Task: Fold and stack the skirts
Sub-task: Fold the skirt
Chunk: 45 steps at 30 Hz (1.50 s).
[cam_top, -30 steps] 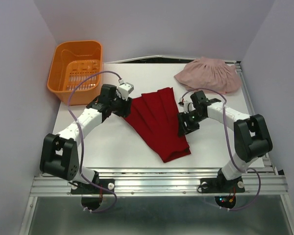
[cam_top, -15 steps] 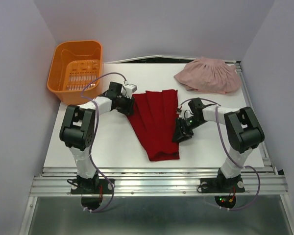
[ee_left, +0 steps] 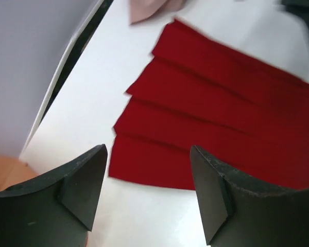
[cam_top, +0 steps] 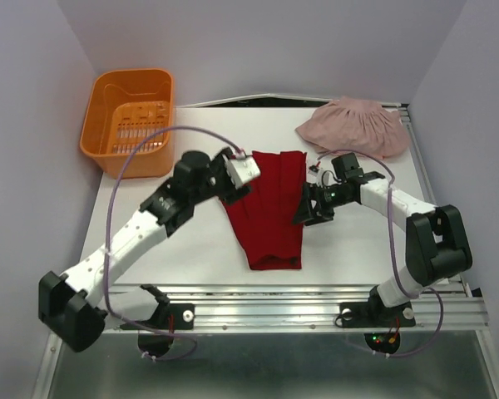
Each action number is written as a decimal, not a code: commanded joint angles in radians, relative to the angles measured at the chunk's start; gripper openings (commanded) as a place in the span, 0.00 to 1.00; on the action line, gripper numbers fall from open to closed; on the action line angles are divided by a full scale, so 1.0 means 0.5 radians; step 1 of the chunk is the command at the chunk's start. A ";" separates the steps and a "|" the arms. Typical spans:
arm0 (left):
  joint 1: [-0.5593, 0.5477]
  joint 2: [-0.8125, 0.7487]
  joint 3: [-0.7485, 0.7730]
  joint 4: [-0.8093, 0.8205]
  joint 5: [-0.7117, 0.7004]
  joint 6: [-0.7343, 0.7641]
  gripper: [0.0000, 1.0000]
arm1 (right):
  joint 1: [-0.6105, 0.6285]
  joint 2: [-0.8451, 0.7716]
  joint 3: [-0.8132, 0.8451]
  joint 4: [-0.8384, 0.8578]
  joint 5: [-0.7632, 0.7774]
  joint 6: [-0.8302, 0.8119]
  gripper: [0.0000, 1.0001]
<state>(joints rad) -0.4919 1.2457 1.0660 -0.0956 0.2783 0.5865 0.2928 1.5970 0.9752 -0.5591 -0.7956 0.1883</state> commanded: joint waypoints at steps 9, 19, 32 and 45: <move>-1.077 -0.197 -0.681 0.142 -0.623 0.051 0.82 | -0.168 0.183 -0.033 0.237 0.036 0.179 0.69; -1.498 -0.007 -0.742 0.289 -0.799 0.100 0.83 | -0.168 0.362 -0.042 0.425 -0.026 0.259 0.68; -1.593 0.371 -0.678 0.482 -0.943 0.051 0.64 | -0.168 0.472 -0.024 0.465 -0.041 0.305 0.67; -1.593 0.200 -0.816 0.510 -0.772 0.097 0.00 | -0.168 0.546 -0.005 0.471 -0.059 0.323 0.75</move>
<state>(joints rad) -1.2854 1.4315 0.6853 0.1322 -0.1692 0.6235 0.2092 1.8416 0.9581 -0.3389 -0.8764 0.3634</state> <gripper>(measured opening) 0.051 0.738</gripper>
